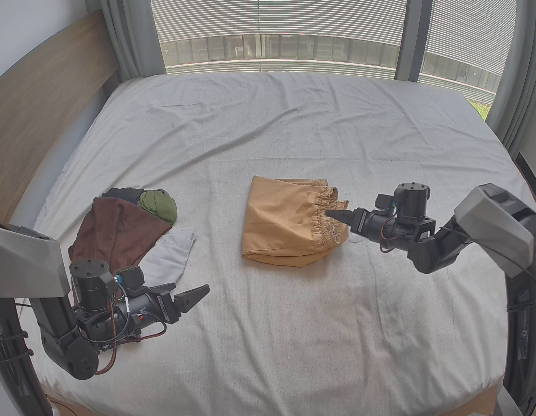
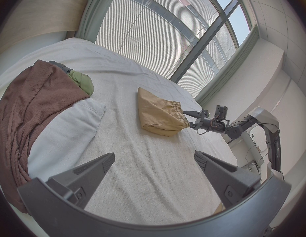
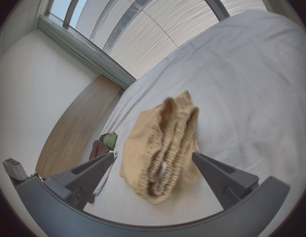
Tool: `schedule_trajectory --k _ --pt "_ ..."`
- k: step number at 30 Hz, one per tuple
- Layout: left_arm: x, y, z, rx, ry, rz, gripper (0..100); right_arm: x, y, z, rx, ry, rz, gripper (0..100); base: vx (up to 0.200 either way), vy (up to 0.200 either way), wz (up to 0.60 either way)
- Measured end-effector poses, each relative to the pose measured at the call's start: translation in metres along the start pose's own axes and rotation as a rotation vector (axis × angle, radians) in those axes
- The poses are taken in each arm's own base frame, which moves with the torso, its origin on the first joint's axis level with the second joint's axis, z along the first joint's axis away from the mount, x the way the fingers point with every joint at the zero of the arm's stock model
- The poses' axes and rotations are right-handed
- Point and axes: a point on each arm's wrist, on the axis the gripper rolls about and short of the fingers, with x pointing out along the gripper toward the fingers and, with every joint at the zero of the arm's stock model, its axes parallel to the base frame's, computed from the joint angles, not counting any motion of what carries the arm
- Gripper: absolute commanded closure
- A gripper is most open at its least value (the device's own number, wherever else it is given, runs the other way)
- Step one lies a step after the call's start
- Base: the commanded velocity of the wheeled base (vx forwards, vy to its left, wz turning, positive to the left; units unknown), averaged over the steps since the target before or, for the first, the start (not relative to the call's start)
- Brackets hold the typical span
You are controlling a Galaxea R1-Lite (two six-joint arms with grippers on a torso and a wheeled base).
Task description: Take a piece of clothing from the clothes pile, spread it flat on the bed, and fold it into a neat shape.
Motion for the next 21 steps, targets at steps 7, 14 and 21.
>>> schedule_trajectory --k 7,14,21 --pt "-0.001 -0.002 0.003 0.005 -0.013 -0.006 0 -0.036 0.034 0.034 -0.084 -0.084 0.014 0 0.0 0.0 0.0" --pt "-0.001 -0.002 0.005 0.008 -0.021 -0.009 0 -0.025 0.056 0.054 -0.121 -0.129 0.067 0 0.0 0.0 0.0" --pt "-0.001 -0.003 0.006 0.01 -0.026 -0.01 0 0.021 0.052 0.051 -0.123 -0.116 0.095 0 0.0 0.0 0.0"
